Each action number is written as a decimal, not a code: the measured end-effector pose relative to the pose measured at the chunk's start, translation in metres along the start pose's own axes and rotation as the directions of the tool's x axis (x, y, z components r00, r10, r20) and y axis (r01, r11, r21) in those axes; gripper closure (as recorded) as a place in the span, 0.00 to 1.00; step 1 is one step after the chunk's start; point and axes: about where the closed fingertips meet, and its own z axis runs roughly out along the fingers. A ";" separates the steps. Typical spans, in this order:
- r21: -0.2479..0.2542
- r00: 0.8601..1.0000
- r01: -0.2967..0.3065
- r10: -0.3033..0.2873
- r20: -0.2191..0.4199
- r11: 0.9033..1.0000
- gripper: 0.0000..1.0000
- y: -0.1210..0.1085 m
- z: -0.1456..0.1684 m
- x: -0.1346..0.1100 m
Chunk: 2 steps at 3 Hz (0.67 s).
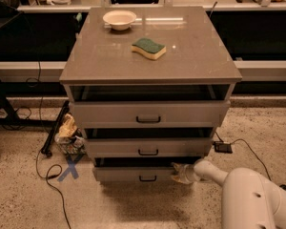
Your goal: Open bottom drawer
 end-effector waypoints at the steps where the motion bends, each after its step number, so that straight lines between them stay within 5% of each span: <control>1: 0.000 1.000 0.000 0.000 0.000 1.000 1.00 -0.003 -0.007 -0.004; 2: 0.000 1.000 0.000 0.000 0.000 1.000 1.00 -0.003 -0.007 -0.004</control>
Offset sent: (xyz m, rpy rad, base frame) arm -0.2002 -0.0779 0.0148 0.0849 0.2245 -0.3199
